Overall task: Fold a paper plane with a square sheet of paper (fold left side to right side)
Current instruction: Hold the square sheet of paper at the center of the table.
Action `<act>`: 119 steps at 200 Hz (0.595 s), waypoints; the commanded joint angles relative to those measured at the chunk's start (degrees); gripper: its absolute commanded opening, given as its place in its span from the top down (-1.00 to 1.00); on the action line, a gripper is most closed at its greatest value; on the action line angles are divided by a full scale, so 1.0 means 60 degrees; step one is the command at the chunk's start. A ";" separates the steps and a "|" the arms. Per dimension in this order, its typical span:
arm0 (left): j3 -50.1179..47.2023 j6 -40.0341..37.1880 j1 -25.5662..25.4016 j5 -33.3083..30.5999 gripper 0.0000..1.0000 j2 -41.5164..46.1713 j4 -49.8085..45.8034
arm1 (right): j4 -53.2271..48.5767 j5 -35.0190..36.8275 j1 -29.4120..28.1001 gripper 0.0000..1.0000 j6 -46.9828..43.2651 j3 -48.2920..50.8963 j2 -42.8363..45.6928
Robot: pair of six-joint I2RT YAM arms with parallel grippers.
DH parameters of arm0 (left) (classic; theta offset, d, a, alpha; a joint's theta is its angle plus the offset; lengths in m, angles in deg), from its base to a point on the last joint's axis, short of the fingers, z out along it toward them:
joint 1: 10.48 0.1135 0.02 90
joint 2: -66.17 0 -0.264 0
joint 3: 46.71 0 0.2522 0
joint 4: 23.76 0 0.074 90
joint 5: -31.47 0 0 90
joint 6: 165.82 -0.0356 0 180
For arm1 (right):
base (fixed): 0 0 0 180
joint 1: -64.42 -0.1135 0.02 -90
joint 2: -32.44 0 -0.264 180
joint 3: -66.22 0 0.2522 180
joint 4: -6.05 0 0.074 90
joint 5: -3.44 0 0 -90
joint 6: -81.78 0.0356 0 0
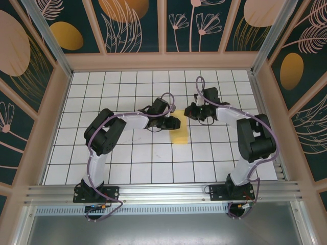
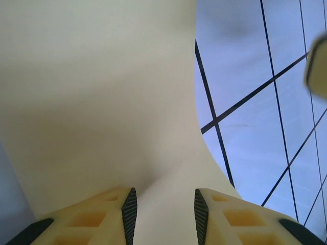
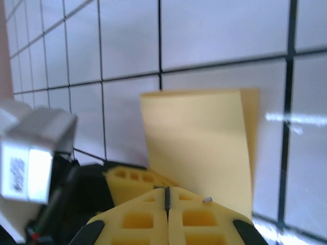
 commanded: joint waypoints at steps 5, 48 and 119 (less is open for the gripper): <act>-0.0150 0.0144 -0.0151 0.0003 0.24 -0.0356 -0.0371 | 0.0008 -0.0270 -0.0164 0.85 0.0205 -0.0646 -0.0892; -0.0161 0.0132 -0.0168 -0.0003 0.24 -0.0340 -0.0369 | 0.0136 -0.0336 -0.0367 0.85 0.0307 -0.0977 -0.1855; -0.0333 -0.0153 -0.0216 0.0134 0.20 0.0340 -0.0309 | -0.0519 0.0623 -0.0438 0.84 0.0247 -0.0918 -0.2647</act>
